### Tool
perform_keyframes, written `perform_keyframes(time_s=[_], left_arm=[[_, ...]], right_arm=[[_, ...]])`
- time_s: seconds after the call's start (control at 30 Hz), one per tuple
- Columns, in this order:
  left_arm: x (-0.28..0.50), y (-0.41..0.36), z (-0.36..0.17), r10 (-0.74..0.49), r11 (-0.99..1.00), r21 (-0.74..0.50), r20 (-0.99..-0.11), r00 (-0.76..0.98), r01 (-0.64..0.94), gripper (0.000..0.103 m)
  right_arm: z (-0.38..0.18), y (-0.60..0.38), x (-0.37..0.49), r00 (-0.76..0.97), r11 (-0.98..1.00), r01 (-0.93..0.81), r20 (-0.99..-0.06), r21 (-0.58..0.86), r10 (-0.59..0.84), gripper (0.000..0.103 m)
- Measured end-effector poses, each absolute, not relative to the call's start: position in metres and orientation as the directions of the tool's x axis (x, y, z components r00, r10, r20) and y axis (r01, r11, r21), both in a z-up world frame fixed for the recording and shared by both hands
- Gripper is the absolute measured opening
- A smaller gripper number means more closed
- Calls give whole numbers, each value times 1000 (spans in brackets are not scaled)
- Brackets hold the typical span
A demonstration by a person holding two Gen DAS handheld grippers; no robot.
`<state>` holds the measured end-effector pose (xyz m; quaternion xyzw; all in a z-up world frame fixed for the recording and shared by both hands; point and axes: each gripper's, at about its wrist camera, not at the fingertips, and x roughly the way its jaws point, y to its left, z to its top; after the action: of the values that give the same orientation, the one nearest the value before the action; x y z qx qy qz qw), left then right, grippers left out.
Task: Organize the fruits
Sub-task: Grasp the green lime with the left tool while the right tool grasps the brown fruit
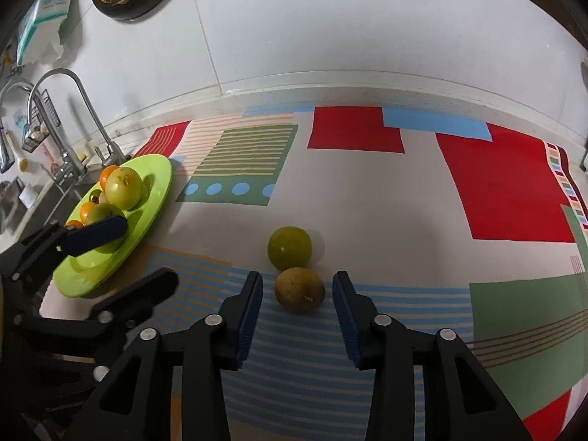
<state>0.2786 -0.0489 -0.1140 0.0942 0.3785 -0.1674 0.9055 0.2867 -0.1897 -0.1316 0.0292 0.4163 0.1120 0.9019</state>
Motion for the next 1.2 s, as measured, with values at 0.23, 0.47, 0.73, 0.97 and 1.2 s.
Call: perform_keyframes(time_s=[0.23,0.47,0.73,0.97,1.2], left_arm=[[286,-51,-121,-238,926,23,-737,632,376,69],[287,-61,-120,-257,915,23,-737,625,403,69],[296,-95,-120,-320,872,19,-735,598,490,68],[312,-120,-125,-348,851,5,-743,571,525,57],[326,-131,-136,-335,851,-4,-774,538,525,34]], right_arm=[[-137,-190,290,620,974,-181,-753,139,223,31],[-135,-196,282,624,970,-179,-744,163,239,30],[-122,-229,273,677,983,-99,-714,153,179,30],[-124,-260,275,693,983,-21,-706,180,145,30],[-131,-269,278,695,977,5,-703,214,150,30]])
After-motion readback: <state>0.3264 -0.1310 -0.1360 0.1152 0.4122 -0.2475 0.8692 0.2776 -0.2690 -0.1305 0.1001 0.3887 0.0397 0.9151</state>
